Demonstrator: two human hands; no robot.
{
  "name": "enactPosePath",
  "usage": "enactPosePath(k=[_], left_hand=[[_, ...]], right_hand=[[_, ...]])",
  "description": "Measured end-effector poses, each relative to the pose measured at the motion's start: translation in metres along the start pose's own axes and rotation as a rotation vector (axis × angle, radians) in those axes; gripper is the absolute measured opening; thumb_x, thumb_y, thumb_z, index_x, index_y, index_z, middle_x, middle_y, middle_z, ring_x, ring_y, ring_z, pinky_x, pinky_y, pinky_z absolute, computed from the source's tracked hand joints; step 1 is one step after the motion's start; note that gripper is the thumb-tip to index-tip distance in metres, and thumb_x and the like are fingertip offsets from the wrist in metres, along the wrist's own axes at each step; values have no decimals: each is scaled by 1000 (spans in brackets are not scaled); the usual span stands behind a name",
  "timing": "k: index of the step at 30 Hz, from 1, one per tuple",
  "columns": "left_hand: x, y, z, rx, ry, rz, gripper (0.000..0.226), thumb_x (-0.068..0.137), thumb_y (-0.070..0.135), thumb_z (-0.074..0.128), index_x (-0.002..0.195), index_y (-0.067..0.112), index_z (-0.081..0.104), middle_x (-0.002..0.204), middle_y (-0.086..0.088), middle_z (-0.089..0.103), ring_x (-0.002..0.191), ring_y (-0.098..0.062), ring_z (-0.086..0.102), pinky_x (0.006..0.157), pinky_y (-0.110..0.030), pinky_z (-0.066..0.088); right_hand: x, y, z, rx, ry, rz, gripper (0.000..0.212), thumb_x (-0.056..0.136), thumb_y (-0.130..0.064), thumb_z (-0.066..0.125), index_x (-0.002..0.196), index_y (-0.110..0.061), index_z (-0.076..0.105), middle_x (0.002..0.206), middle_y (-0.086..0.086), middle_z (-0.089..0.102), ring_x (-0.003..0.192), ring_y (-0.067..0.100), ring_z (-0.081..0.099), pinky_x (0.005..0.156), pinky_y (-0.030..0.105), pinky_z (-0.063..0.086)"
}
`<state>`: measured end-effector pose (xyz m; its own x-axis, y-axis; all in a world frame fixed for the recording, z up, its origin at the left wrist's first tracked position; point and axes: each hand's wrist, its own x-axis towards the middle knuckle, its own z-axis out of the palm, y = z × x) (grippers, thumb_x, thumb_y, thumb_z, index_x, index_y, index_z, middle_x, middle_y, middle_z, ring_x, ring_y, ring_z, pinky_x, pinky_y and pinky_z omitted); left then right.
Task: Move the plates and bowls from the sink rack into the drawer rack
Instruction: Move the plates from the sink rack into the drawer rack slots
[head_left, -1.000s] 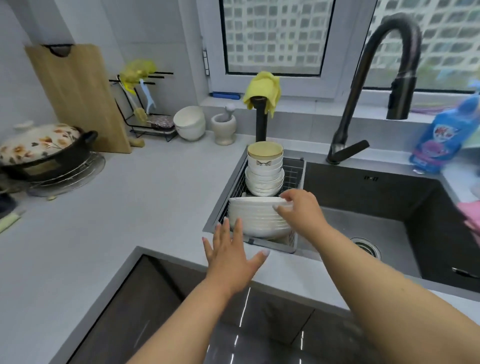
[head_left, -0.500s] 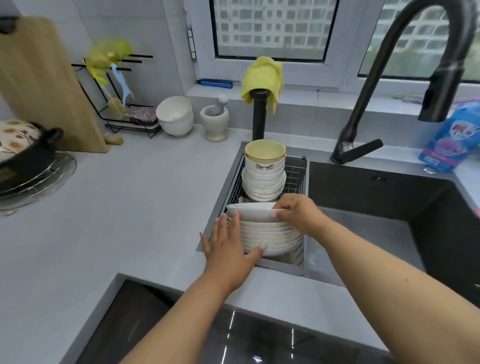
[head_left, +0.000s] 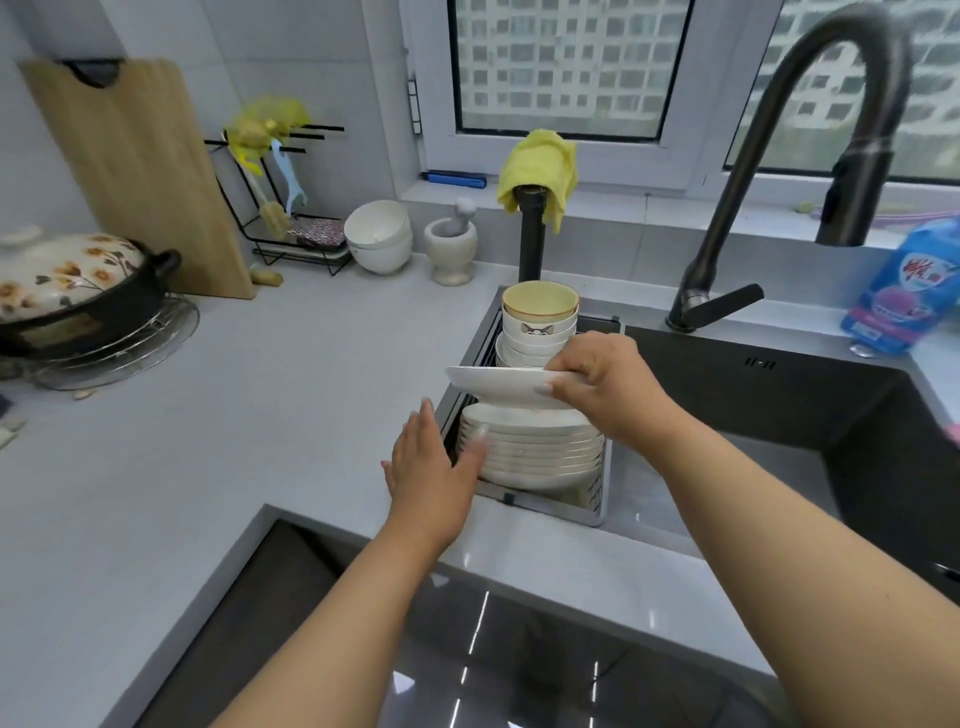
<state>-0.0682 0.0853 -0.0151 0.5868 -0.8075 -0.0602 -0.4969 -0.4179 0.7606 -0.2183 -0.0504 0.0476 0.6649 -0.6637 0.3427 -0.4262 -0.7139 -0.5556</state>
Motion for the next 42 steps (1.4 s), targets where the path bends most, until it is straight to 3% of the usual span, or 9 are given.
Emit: enactPosePath(k=[5, 8, 15, 19, 22, 25, 28, 33, 42], left_hand=[[-48, 28, -43, -1084, -30, -381, 50, 97, 53, 39, 133, 19, 44, 135, -13, 49, 119, -32, 55, 101, -47, 44], [-83, 23, -59, -1388, -48, -415, 38, 100, 31, 41, 126, 5, 52, 115, -23, 65, 101, -38, 66, 81, -51, 55], [-193, -4, -77, -1364, 249, -443, 29, 97, 16, 39, 122, 8, 53, 113, -18, 66, 96, -31, 66, 66, -40, 58], [-247, -22, -92, -1413, 426, -468, 23, 99, 21, 42, 115, 12, 56, 104, -11, 69, 92, -27, 67, 63, -37, 56], [-286, -39, -110, -1433, 567, -455, 21, 101, 26, 42, 106, 16, 59, 91, -4, 72, 81, -21, 69, 52, -30, 55], [-327, -60, -128, -1439, 670, -482, 24, 100, 31, 43, 108, 16, 59, 101, -7, 70, 92, -25, 67, 73, -42, 57], [-368, -84, -146, -1459, 743, -529, 26, 100, 34, 43, 105, 14, 58, 102, -10, 69, 92, -28, 66, 65, -42, 57], [-445, -133, -167, -1360, 880, -617, 27, 101, 32, 43, 107, 11, 60, 101, -12, 70, 90, -30, 67, 56, -39, 57], [-624, -247, -193, -958, 1054, -958, 35, 101, 31, 42, 99, 3, 63, 91, -15, 71, 86, -31, 67, 69, -38, 57]], right_hand=[[-52, -60, -13, -166, 74, -399, 6, 74, -23, 73, 75, -17, 73, 70, -11, 59, 72, 11, 51, 82, 33, 28], [-87, -89, -10, -169, 19, -520, 15, 75, -32, 65, 73, -20, 73, 68, -9, 63, 71, 12, 53, 81, 28, 25], [-154, -131, 2, 185, 39, -323, 44, 81, -58, 46, 101, -28, 70, 101, -17, 55, 103, -3, 38, 95, 19, 25], [-175, -152, 28, 270, 31, -95, 59, 78, -60, 44, 123, -25, 57, 121, -7, 50, 119, 11, 38, 96, 21, 23], [-187, -176, 49, 562, -142, 113, 48, 84, -46, 55, 126, -23, 53, 125, 1, 52, 118, 16, 47, 95, 29, 39], [-207, -213, 65, 1008, -446, 333, 33, 93, -34, 52, 124, -23, 52, 118, 4, 63, 99, 18, 63, 78, 33, 51], [-232, -250, 78, 1312, -686, 453, 29, 93, -23, 49, 120, -16, 56, 99, 12, 69, 78, 24, 69, 69, 36, 54], [-270, -310, 115, 1266, -830, 472, 28, 90, -15, 49, 116, -14, 59, 95, 17, 69, 74, 27, 69, 67, 38, 57], [-379, -433, 206, 1007, -1130, 339, 31, 88, -11, 47, 115, -18, 61, 91, 13, 67, 69, 24, 64, 61, 34, 55]])
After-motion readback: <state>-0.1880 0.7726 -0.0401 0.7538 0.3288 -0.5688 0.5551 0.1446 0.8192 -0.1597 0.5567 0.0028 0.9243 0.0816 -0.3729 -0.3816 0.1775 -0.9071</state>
